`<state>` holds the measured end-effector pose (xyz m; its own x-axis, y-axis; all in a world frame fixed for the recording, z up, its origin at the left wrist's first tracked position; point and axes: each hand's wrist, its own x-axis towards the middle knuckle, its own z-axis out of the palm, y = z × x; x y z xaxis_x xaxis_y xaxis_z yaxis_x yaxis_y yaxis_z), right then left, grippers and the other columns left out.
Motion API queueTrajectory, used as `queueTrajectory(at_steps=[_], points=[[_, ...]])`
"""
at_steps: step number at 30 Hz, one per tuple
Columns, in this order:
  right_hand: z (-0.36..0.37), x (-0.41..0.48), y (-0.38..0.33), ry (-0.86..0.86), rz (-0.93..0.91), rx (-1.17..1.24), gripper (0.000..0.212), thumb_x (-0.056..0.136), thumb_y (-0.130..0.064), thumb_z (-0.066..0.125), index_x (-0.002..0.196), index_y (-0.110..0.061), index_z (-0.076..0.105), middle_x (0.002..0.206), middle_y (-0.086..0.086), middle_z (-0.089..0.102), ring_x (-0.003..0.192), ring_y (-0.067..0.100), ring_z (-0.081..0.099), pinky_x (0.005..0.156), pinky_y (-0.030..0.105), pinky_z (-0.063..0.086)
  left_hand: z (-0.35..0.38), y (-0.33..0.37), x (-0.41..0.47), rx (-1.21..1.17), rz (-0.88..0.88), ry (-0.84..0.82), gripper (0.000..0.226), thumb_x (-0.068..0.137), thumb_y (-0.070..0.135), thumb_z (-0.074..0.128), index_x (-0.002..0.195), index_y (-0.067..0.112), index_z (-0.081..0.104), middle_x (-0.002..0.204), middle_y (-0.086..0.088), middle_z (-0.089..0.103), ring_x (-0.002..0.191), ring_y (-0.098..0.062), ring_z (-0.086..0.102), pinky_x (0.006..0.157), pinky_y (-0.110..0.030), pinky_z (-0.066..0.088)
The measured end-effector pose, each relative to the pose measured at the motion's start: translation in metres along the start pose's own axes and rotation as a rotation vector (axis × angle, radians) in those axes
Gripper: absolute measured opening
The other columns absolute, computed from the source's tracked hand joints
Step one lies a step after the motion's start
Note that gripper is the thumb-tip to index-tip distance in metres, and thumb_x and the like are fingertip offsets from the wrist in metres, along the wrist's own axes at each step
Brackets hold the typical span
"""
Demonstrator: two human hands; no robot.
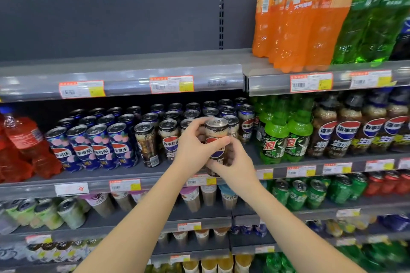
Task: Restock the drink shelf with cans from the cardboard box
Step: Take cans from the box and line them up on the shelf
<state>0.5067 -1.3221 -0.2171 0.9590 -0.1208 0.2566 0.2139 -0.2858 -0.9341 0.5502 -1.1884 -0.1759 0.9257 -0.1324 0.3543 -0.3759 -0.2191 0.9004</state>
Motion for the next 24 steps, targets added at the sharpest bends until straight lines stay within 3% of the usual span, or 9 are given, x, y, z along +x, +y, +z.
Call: queueTrajectory(at_steps=[4,9,12,18,24], points=[[-0.013,0.008,0.001,0.173,0.001,-0.008,0.06,0.076,-0.03,0.087,0.128,-0.033,0.057,0.107,-0.019,0.069,0.097,-0.01,0.063,0.083,0.016,0.052,0.007,0.003,0.006,-0.024,0.03,-0.079,0.069,0.078,0.025,0.092,0.138,0.029,0.058,0.117,0.012,0.072,0.103,0.005,0.069,0.082,-0.011,0.053],[-0.029,0.015,0.012,0.317,0.053,-0.038,0.058,0.078,-0.021,0.086,0.123,-0.03,0.052,0.099,-0.024,0.062,0.088,-0.007,0.063,0.082,0.019,0.048,-0.008,-0.003,0.017,0.135,0.043,-0.072,0.07,0.084,0.049,0.082,0.144,0.034,0.051,0.127,0.019,0.063,0.113,0.002,0.063,0.099,-0.028,0.053],[-0.034,0.023,0.022,0.375,0.092,-0.072,0.061,0.082,-0.018,0.083,0.133,-0.019,0.05,0.105,-0.014,0.06,0.096,0.009,0.061,0.085,0.024,0.043,-0.018,-0.009,0.017,0.173,0.025,-0.019,0.055,0.091,0.042,0.077,0.139,0.031,0.053,0.124,0.015,0.064,0.112,0.0,0.062,0.102,-0.03,0.052],[-0.031,0.036,0.046,0.377,0.094,-0.128,0.064,0.088,-0.012,0.077,0.142,-0.009,0.044,0.126,0.004,0.063,0.105,0.015,0.057,0.09,0.026,0.041,-0.024,-0.012,0.011,0.089,-0.017,0.024,0.038,0.095,0.028,0.074,0.13,0.029,0.058,0.116,0.011,0.067,0.103,0.0,0.064,0.093,-0.022,0.055],[-0.029,0.054,0.059,0.388,0.136,-0.156,0.067,0.089,-0.013,0.076,0.145,-0.008,0.039,0.13,0.012,0.063,0.116,0.03,0.062,0.092,0.031,0.045,-0.029,-0.015,0.008,0.108,-0.026,0.028,0.035,0.096,0.027,0.072,0.129,0.027,0.061,0.116,0.01,0.068,0.096,0.002,0.065,0.078,-0.01,0.052]])
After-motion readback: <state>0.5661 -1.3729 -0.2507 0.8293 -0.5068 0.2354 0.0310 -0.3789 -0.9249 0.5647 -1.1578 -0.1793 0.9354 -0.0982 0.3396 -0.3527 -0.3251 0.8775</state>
